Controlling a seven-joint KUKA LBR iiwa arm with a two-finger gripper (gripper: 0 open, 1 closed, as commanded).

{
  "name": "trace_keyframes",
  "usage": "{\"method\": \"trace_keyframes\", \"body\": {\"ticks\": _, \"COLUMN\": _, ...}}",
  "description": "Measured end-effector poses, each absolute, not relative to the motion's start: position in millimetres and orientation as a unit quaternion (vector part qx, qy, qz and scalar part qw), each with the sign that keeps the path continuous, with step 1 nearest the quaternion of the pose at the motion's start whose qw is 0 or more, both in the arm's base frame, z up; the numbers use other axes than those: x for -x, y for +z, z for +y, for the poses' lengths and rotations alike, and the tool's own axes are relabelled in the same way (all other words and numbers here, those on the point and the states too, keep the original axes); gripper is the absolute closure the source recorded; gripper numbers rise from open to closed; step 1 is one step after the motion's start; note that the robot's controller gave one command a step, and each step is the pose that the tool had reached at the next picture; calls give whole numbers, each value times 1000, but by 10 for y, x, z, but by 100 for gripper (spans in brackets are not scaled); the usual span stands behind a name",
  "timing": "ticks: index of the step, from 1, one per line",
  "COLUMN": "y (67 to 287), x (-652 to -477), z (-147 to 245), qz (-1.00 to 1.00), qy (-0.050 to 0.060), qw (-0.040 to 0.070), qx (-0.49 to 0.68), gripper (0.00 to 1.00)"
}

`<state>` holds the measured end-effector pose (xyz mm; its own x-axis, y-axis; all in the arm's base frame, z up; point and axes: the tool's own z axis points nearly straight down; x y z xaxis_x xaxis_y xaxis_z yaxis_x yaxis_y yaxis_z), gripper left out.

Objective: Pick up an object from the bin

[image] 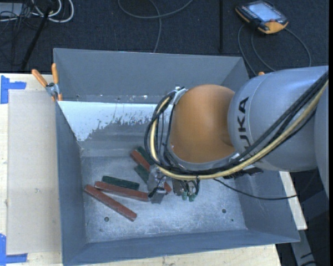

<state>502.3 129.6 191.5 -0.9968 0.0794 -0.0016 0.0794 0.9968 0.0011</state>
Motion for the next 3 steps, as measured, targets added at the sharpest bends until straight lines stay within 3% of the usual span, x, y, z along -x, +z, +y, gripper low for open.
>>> {"method": "trace_keyframes", "body": {"ticks": 1, "y": 1611, "x": -5530, "z": 1239, "qz": 995, "qy": 0, "qw": 0, "qx": -105, "gripper": 0}}
{"method": "trace_keyframes", "body": {"ticks": 2, "y": 1616, "x": -5530, "z": 1240, "qz": 995, "qy": 0, "qw": 0, "qx": -105, "gripper": 0}}
{"method": "trace_keyframes", "body": {"ticks": 3, "y": 1092, "x": -5580, "z": 964, "qz": 993, "qy": 1, "qw": 3, "qx": -121, "gripper": 0}}
